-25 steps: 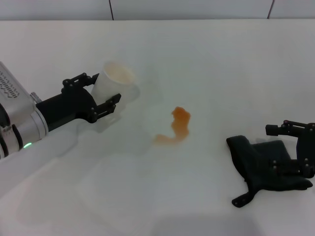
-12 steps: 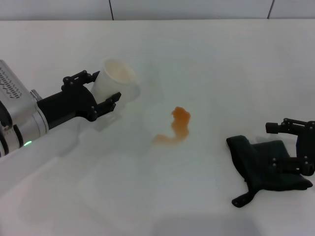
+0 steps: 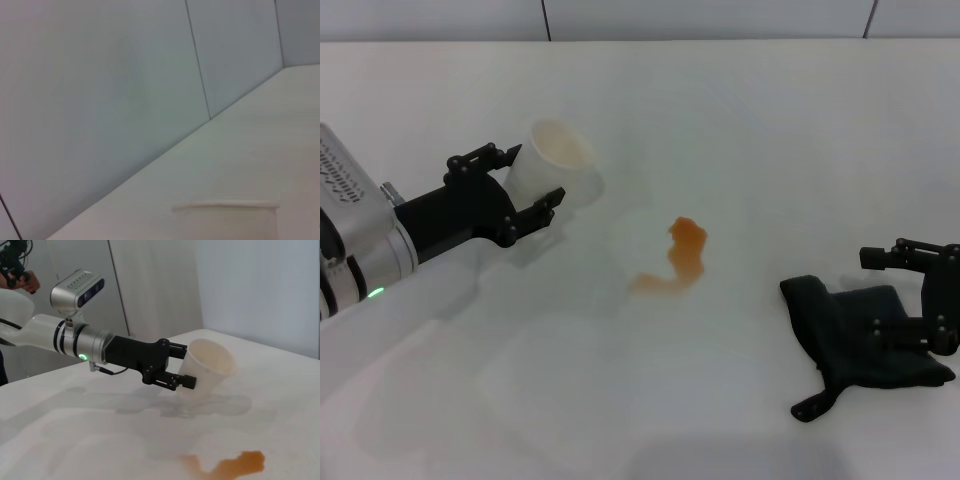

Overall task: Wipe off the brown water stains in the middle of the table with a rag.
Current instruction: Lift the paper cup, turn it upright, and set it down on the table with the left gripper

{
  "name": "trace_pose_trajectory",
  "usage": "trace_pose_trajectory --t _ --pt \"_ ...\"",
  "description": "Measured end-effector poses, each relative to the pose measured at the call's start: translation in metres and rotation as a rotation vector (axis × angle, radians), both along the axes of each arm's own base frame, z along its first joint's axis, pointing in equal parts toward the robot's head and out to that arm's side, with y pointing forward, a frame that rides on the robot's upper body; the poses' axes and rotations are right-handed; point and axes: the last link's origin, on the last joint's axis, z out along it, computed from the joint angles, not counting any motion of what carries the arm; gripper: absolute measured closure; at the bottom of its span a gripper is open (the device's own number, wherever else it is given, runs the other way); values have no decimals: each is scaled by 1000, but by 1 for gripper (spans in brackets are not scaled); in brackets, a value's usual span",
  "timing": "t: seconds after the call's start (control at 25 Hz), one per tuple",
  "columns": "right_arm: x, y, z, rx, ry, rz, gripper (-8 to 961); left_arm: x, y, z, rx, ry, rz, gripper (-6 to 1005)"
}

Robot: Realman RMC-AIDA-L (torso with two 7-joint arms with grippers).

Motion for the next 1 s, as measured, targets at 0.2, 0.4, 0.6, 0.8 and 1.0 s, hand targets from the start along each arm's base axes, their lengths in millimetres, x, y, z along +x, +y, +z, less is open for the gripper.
trace_pose_trajectory --t 0.2,0.4,0.6,0.8,1.0 --pt "0 0 0 2 0 -1 165 0 -2 1 25 -13 -12 301" --pt "1 1 0 5 -2 -5 166 0 -5 3 39 -19 -36 301" --pt "3 0 -2 6 -3 -16 167 -1 -10 4 68 -30 -62 301" --pt "4 1 -2 7 -7 -22 168 -3 -15 3 89 -21 -89 300" --pt "4 1 -2 7 -10 -24 169 -3 -18 1 109 -29 -94 300"
